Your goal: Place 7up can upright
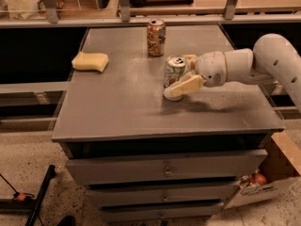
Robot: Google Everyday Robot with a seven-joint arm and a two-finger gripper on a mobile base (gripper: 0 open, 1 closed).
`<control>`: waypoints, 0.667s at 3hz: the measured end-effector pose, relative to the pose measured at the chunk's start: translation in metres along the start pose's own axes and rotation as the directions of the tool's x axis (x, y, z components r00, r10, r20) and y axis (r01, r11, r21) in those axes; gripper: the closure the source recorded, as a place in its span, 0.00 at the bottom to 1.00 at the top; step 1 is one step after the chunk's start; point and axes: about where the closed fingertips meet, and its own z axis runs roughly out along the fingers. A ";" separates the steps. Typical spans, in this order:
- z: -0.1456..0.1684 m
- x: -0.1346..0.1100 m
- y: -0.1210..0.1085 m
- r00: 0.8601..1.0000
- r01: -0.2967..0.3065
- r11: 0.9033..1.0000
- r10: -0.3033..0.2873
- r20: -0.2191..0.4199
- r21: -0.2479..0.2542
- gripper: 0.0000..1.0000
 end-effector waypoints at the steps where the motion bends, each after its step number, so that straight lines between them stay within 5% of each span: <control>1: -0.002 0.000 -0.001 1.000 0.010 1.000 -0.009 -0.025 0.013 0.00; 2: -0.016 -0.009 -0.004 0.997 0.034 0.997 -0.029 -0.077 0.063 0.00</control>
Offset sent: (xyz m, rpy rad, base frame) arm 0.0057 -0.0392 0.0320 -0.1628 -0.0822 -0.1377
